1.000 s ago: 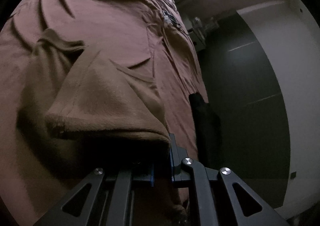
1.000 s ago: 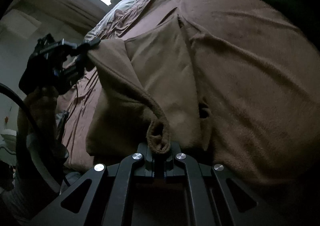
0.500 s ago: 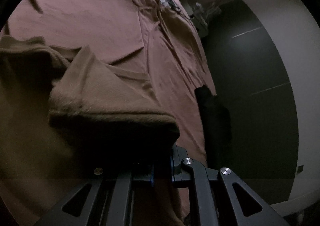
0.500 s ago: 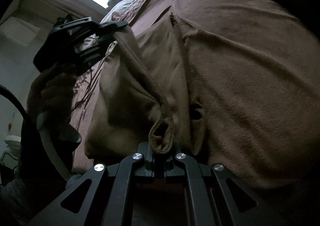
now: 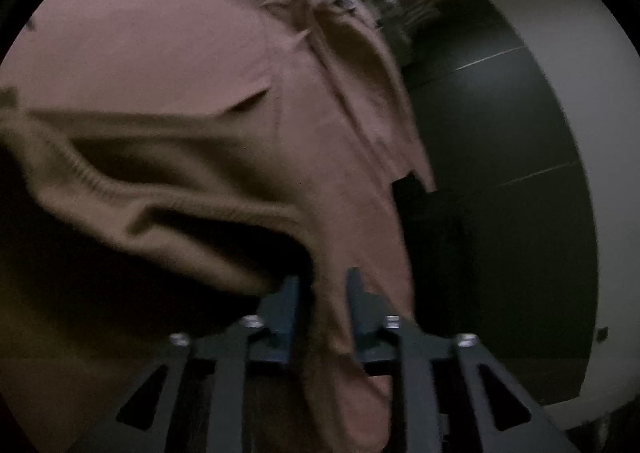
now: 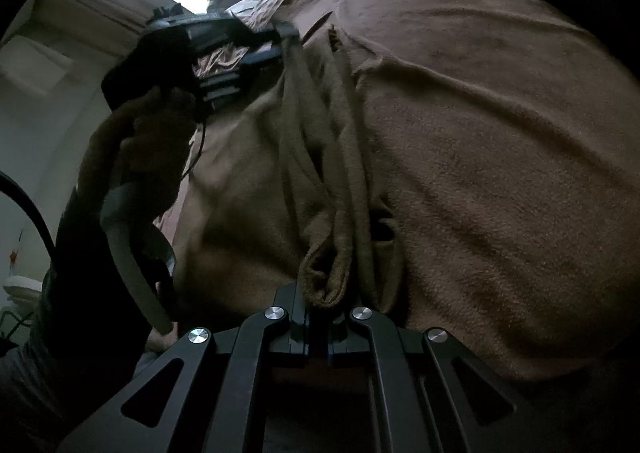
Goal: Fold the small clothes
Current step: 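Open both tools and raise them from the shirt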
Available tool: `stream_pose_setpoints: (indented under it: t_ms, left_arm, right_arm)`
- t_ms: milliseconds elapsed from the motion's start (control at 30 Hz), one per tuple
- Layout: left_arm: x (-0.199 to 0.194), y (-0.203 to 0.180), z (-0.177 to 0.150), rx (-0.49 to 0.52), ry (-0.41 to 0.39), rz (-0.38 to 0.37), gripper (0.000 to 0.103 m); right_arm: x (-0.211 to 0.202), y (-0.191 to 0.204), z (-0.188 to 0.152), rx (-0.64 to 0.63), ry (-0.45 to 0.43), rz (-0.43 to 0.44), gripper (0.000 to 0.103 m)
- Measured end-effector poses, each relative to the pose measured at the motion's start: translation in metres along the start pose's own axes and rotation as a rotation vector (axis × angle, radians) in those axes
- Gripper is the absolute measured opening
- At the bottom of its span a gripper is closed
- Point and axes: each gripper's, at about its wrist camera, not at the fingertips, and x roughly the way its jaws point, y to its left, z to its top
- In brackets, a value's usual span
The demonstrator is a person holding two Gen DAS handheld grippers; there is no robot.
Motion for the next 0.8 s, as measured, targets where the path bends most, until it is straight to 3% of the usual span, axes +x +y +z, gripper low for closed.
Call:
stream_pose_setpoints:
  t_ms: [33,167,533,633,700,733,767,800]
  left_arm:
    - [-0.004,-0.002,0.001,0.005,-0.011,-0.015,0.045]
    - [-0.029,-0.008,0.003,0.033,-0.056,-0.014,0.045]
    - [-0.116,0.037,-0.027,0.015,-0.083,0.183,0.045]
    - [-0.137,0.05,-0.042,-0.001,-0.092,0.213,0.046]
    - [-0.15,0.057,-0.053,-0.01,-0.097,0.238,0.047]
    - [-0.154,0.06,-0.058,-0.014,-0.097,0.247,0.047]
    - [-0.157,0.063,-0.063,-0.018,-0.096,0.253,0.047]
    - [-0.161,0.066,-0.07,-0.028,-0.094,0.26,0.047]
  right_arm:
    - [0.0,0.0,0.0,-0.001,0.001,-0.002,0.001]
    - [-0.003,0.0,0.0,-0.001,-0.002,-0.006,0.001]
    - [-0.021,0.001,-0.004,0.024,-0.033,-0.031,0.003]
    - [-0.03,0.006,-0.003,0.006,-0.039,-0.078,0.015]
    - [-0.038,0.01,-0.002,-0.013,-0.061,-0.108,0.035]
    - [-0.044,0.012,-0.002,-0.016,-0.078,-0.117,0.054]
    - [-0.05,0.013,-0.001,-0.02,-0.098,-0.125,0.061]
    - [-0.053,0.014,0.0,-0.027,-0.11,-0.13,0.061]
